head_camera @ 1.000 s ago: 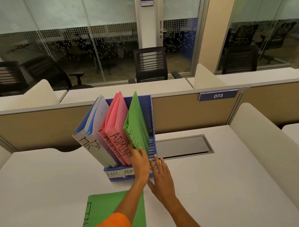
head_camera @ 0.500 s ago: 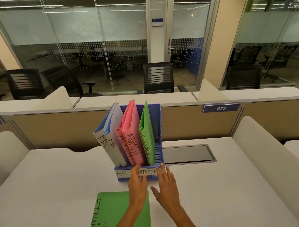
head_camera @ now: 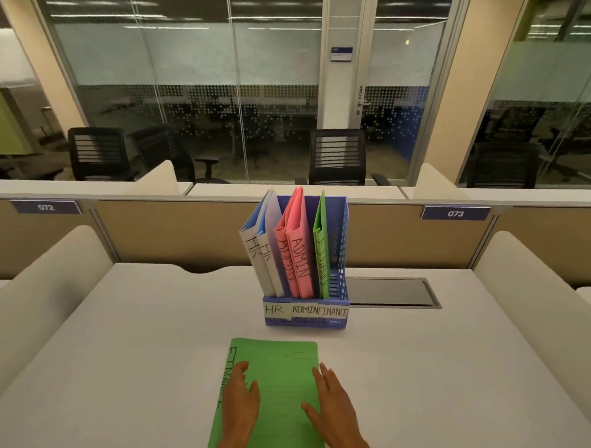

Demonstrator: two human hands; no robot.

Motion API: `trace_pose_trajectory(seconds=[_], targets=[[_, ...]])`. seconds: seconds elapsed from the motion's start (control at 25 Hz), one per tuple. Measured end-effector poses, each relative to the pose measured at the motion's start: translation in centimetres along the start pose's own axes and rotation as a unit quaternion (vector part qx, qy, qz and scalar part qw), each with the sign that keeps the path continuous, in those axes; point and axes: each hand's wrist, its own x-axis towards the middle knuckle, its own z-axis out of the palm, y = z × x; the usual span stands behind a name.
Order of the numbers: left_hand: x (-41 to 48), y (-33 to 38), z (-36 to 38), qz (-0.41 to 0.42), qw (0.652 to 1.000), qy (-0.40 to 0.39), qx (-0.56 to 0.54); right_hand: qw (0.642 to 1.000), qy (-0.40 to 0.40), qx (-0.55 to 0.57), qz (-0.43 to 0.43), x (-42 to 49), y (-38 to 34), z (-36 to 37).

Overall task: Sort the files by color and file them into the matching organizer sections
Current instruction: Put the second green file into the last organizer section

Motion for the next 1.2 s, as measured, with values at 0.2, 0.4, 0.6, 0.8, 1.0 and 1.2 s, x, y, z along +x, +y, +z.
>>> trace_pose_trajectory(seconds=[0.2,0.4,0.6,0.8,1.0,1.2], targets=[[-0.9,-3.1,-3.5,-0.12,0.991,0.024,0.057,0.996,-0.079,0.007,0.04,-2.4,-2.6,2.1],[-0.5,-5.2,-4.5,-0.206,0.975,-0.034,0.075,0.99,-0.114,-0.002,0.079,-3.6,-4.2,3.1],[0.2,-5.9,-4.5,-0.193,0.978,-0.07,-0.044,0.988,-0.126,0.012,0.085,-4.1,-4.1,2.8],[0.0,-3.7,-5.1,-0.123,0.97,-0.125,-0.166,0.984,-0.103,0.089,0.114,-4.3,-4.1,1.9],[-1.3,0.3,-4.8,-0.051,0.961,-0.141,-0.234,0.956,0.083,0.192,0.206,-4.0,-4.3,-0.5],[-3.5,4.2,-2.9,-0.007,0.941,-0.157,-0.299,0.859,0.183,0.374,0.299,-2.9,-1.8,-5.1]])
